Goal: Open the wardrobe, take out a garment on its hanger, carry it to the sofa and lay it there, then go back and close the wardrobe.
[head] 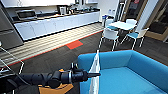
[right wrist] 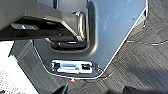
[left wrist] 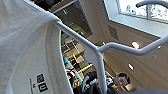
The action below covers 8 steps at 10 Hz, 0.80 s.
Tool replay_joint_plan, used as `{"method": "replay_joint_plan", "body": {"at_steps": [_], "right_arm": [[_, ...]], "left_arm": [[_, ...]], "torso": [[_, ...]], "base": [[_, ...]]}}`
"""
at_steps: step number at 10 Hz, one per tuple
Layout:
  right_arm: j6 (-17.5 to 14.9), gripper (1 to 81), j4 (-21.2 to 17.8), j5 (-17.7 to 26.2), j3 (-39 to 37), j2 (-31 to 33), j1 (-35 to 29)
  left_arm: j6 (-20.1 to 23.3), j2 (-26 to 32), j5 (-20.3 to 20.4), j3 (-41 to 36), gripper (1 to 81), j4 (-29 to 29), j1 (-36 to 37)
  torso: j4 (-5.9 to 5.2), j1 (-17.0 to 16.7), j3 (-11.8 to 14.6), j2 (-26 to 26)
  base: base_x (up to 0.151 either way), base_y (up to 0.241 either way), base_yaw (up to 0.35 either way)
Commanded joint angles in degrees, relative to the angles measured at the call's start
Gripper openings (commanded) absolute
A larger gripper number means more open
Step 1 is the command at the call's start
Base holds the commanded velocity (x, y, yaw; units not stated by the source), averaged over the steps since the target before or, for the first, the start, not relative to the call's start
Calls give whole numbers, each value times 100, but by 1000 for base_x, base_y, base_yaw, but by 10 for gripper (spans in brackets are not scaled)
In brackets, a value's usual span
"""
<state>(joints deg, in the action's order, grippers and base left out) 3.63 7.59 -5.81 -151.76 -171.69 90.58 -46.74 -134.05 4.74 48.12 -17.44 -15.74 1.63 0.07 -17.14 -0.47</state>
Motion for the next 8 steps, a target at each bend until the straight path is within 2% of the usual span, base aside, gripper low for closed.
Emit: {"method": "replay_joint_plan", "body": {"at_steps": [1, 8], "right_arm": [[-29, 811, 67, 406, 16, -8, 9], [-21, 811, 67, 406, 16, -17, 0]], "left_arm": [[68, 53, 246, -329, 10, -180, 778], [60, 158, 246, -408, 10, -242, 752]], "torso": [[0, 0, 0, 0], [0, 0, 0, 0]], "base": [[0, 0, -230], [0, 0, -231]]}}
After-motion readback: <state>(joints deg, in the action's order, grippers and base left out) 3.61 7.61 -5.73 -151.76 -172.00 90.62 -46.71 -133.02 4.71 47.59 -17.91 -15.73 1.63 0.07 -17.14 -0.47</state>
